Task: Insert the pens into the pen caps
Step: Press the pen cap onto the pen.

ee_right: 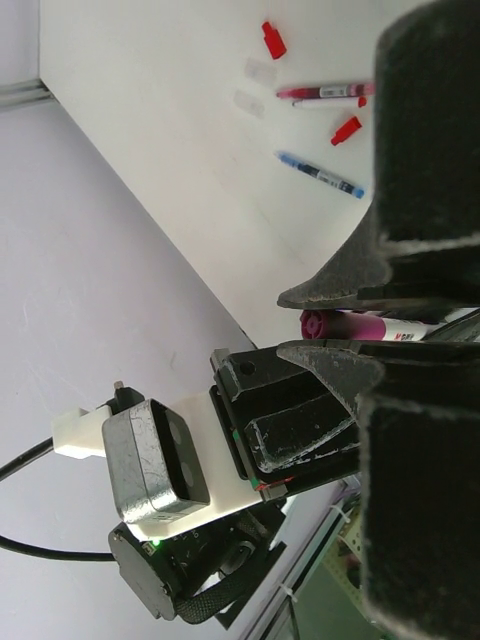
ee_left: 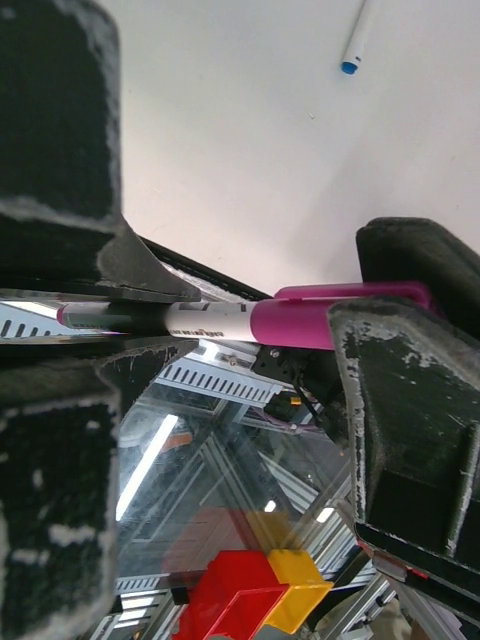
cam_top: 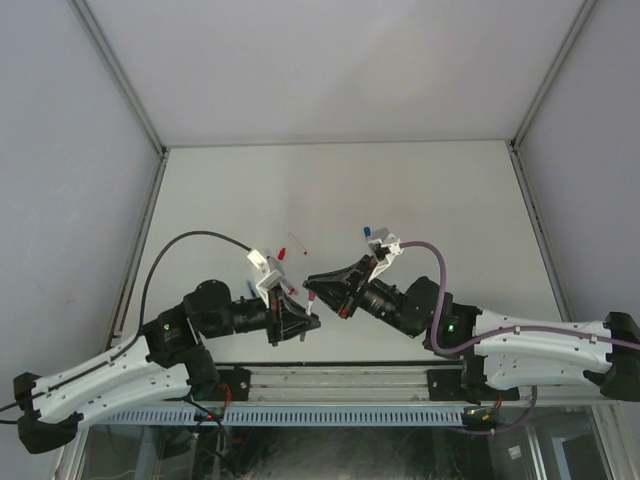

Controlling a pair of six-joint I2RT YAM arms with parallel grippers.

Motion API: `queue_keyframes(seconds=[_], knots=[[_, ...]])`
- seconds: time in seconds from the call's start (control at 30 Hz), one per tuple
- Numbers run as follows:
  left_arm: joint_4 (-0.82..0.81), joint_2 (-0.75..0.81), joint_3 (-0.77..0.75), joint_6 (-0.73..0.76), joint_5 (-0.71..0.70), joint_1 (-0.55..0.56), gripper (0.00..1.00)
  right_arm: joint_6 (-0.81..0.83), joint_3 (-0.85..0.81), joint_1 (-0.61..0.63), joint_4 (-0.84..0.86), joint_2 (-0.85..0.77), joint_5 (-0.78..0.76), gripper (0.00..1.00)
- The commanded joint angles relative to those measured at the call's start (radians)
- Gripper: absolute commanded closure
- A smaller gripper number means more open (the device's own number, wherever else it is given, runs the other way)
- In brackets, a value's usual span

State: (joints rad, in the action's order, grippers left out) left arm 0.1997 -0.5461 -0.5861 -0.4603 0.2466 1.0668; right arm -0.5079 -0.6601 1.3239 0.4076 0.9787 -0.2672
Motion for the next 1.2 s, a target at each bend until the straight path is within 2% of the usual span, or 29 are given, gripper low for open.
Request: queue_keyframes(seconds=[0.0, 0.2, 0.43, 0.6, 0.97, 1.17], knots=[[-0.363, 0.001, -0.142, -0.006, -0.140, -0.022, 1.00, 0.049, -0.016, 0.009, -0.277, -0.001, 0.121, 1.00], [-0.326, 0.003, -0.075, -0.012, -0.167, -0.022, 1.00, 0.084, -0.136, -0.079, -0.283, -0.015, 0.117, 1.00], [-0.317, 0.016, -0.027, -0.015, -0.198, -0.023, 1.00, 0.100, -0.179, -0.116, -0.273, -0.074, 0.136, 0.75], [-0.324, 0.009, -0.024, -0.011, -0.208, -0.022, 1.00, 0.075, -0.179, -0.113, -0.285, -0.107, 0.173, 0.64], [-0.331, -0.009, -0.024, -0.013, -0.196, -0.023, 1.00, 0.022, -0.178, -0.088, -0.164, -0.066, 0.200, 0.54], [-0.336, -0.012, -0.021, -0.013, -0.179, -0.022, 1.00, -0.014, -0.178, -0.109, -0.119, -0.037, 0.204, 0.56]])
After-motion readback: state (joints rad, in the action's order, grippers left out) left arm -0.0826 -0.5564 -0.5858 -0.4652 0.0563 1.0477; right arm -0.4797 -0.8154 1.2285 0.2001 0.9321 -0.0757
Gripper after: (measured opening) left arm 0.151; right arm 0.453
